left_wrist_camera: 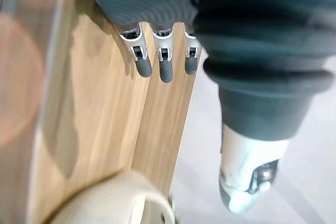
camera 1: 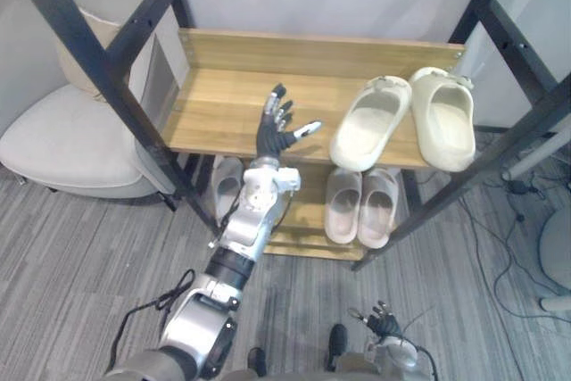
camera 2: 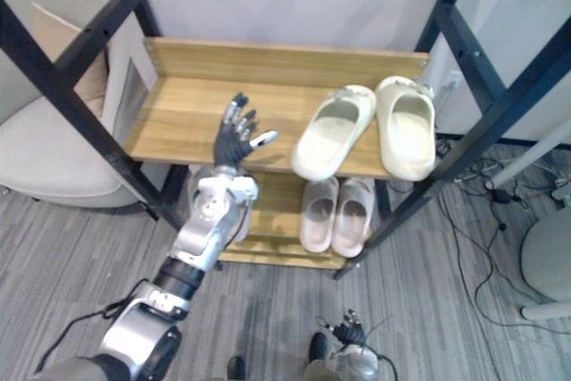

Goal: Organize the slippers on the shoe rack

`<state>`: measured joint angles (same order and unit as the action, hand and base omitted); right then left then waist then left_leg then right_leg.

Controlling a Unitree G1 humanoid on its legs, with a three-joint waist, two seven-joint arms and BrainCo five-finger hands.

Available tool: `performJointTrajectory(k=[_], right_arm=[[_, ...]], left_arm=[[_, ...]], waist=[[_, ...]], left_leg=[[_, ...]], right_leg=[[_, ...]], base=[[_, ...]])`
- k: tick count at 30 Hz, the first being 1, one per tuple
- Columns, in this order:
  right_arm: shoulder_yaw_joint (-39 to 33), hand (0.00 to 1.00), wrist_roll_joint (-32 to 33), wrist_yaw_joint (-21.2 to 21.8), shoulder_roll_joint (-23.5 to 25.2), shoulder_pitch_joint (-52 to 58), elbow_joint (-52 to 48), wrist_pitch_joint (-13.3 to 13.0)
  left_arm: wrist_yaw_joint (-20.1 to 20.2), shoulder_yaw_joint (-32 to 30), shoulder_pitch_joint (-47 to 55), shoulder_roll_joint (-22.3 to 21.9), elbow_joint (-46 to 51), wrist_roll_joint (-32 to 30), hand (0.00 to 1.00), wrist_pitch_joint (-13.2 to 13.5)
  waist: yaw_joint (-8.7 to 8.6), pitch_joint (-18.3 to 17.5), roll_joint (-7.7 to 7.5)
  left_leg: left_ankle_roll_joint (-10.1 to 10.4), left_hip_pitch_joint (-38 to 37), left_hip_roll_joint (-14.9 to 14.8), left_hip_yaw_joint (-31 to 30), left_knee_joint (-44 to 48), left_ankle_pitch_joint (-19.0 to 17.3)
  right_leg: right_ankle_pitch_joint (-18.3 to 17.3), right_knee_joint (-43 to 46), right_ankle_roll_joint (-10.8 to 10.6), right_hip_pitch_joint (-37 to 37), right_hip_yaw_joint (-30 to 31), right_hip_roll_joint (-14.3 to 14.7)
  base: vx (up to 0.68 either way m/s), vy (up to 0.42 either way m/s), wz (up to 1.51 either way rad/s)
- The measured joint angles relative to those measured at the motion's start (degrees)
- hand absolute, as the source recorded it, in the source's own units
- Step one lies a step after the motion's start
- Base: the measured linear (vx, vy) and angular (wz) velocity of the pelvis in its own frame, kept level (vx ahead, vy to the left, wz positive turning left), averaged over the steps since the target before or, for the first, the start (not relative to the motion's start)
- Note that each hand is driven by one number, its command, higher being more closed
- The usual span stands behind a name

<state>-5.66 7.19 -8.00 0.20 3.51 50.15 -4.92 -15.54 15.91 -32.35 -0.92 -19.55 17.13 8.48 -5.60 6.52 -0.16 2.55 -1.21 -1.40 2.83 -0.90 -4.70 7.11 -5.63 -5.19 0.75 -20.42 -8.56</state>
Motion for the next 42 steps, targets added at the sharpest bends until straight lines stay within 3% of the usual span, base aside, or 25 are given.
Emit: performJointTrajectory(k=[4, 7, 22, 30, 42], right_arm=[[1.4, 0.00, 0.0, 0.0, 0.0, -0.2, 0.0, 0.2], [1.4, 0.00, 0.1, -0.7, -0.1, -0.3, 0.4, 0.2], [3.7, 0.00, 0.3, -1.7, -0.2, -2.4, 3.6, 0.2], [3.9, 0.00, 1.0, -1.8, -0.3, -3.1, 4.8, 0.2], [1.8, 0.00, 1.9, -2.1, -0.2, -3.7, 4.7, 0.2]], left_arm=[[0.0, 1.6, 0.3, 0.1, 0.0, 0.5, 0.00, 0.3], [1.3, 6.3, 1.4, -0.1, 0.0, 0.5, 0.00, 1.1], [2.3, 12.7, -0.3, -0.4, -1.8, 0.9, 0.00, 2.6], [2.1, 14.3, -3.2, -0.5, -4.3, 0.9, 0.00, 3.1], [0.6, 15.0, -8.1, -3.3, -9.2, 1.1, 0.00, 3.2]], waist=[[0.36, 0.0, -0.05], [0.79, 0.1, -0.10], [0.83, 0.6, -1.08], [0.73, 0.7, -1.18], [-0.79, 0.8, -1.42]], left_leg=[[0.0, -0.1, 0.0, -0.1, 0.0, 0.0], [0.0, -0.4, 0.0, -0.5, 0.0, 0.0], [0.0, -0.6, 0.3, -0.5, -0.1, 0.1], [0.0, -0.1, 0.4, -0.4, -0.3, 0.1], [-0.1, 0.0, 0.4, 1.5, -0.9, 0.0]], right_leg=[[0.0, 0.0, 0.0, -0.2, -0.1, 0.0], [-0.1, 0.0, 0.0, -0.7, -0.6, 0.0], [-1.1, 0.0, 0.1, -0.7, -0.6, 0.0], [-1.2, 0.0, 0.1, -0.1, -0.2, 0.0], [-1.2, 0.0, 0.1, 1.3, 2.0, 0.1]], base=[[-0.01, -0.002, 0.02], [-0.01, -0.002, 0.06], [0.00, 0.000, 0.00], [0.00, 0.000, 0.00], [0.00, 0.004, -0.08]])
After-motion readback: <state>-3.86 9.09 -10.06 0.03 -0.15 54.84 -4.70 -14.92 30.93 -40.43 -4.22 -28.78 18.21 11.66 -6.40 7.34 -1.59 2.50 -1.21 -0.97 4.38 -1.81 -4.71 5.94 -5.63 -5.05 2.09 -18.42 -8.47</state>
